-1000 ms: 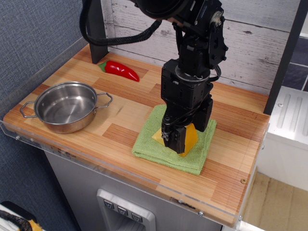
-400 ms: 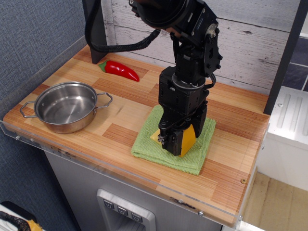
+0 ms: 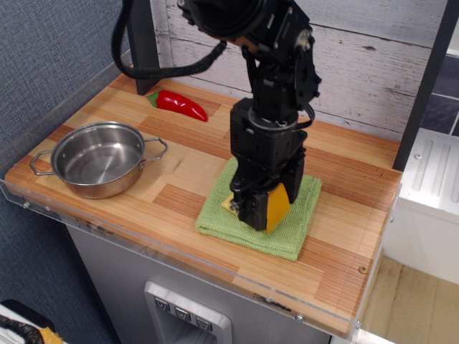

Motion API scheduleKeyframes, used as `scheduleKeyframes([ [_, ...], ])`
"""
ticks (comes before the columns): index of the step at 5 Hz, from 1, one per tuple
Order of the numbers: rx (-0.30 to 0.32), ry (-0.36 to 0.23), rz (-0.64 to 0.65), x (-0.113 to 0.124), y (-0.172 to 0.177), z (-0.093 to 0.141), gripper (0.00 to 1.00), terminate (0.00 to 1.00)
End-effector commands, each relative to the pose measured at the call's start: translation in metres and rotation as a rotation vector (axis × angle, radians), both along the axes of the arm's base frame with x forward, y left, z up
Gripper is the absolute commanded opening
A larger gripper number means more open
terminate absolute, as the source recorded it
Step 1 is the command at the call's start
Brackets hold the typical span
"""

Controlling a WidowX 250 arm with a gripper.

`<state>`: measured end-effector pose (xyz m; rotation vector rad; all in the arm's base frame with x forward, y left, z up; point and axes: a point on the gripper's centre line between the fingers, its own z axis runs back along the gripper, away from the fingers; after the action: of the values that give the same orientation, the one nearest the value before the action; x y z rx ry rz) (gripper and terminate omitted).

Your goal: Place the cheese wedge inside the pot

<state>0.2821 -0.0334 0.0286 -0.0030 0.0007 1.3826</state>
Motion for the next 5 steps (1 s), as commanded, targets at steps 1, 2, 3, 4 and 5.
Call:
scheduleKeyframes([
  [1,-0.019,-0.112,-0.006,0.018,0.007,0.05,0.0,0.0],
  [2,-0.022,-0.118,-0.12,0.013,0.029,0.061,0.0,0.0],
  [3,-0.054,-0.144,-0.148,-0.001,0.061,0.074,0.0,0.0],
  [4,-0.02,-0.117,-0.172,-0.005,0.085,0.079,0.0,0.0],
  [5,-0.028,-0.1,-0.219,-0.008,0.114,0.071,0.0,0.0],
])
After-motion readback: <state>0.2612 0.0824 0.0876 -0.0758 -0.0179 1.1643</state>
